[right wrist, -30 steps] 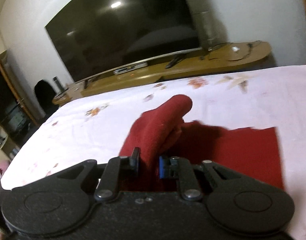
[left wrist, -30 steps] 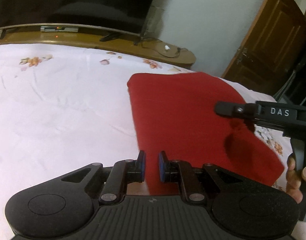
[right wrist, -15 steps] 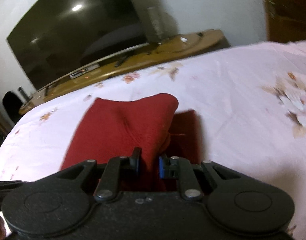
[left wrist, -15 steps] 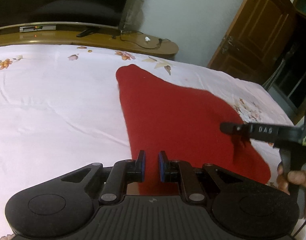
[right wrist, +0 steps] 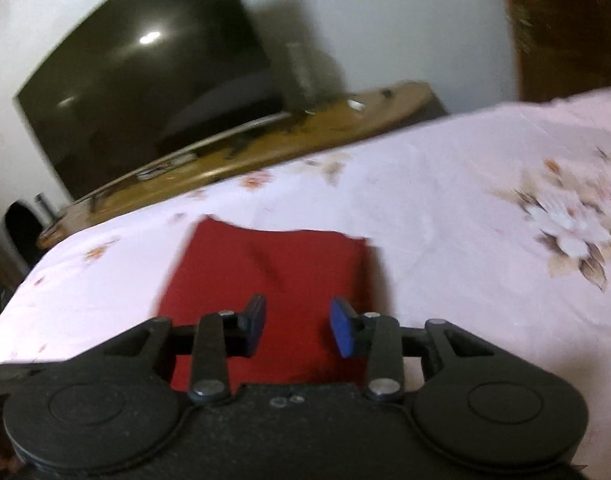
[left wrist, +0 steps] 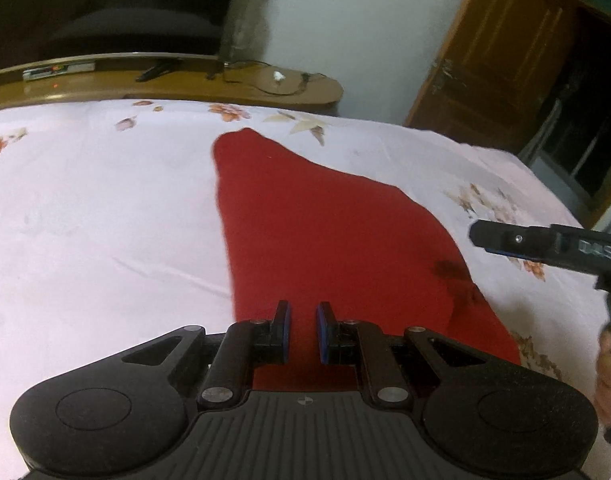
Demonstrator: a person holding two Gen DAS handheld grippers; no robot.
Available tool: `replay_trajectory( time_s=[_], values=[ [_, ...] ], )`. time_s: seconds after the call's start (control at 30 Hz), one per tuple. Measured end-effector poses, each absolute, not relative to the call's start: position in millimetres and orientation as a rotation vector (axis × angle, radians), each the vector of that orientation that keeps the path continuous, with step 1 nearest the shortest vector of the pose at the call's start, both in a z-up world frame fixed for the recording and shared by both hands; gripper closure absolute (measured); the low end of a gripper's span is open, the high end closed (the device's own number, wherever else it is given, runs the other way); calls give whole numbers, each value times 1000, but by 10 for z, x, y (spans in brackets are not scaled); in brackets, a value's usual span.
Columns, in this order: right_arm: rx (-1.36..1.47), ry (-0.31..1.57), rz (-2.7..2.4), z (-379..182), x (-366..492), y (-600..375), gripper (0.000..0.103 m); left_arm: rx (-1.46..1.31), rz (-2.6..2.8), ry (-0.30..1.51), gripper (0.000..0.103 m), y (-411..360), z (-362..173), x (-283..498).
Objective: Fold small clothes
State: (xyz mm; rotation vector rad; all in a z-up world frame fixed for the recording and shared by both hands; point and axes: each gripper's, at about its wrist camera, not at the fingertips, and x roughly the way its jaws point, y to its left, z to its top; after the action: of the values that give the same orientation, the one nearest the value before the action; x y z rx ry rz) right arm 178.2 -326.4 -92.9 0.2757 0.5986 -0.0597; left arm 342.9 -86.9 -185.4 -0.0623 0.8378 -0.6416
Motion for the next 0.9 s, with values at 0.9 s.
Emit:
replay_trajectory(
  time_s=[0.9],
  values=[
    [195, 640, -64, -1007, 2099, -3157, 73, -25, -640, 830, 91, -1185, -1723, 3810]
  ],
)
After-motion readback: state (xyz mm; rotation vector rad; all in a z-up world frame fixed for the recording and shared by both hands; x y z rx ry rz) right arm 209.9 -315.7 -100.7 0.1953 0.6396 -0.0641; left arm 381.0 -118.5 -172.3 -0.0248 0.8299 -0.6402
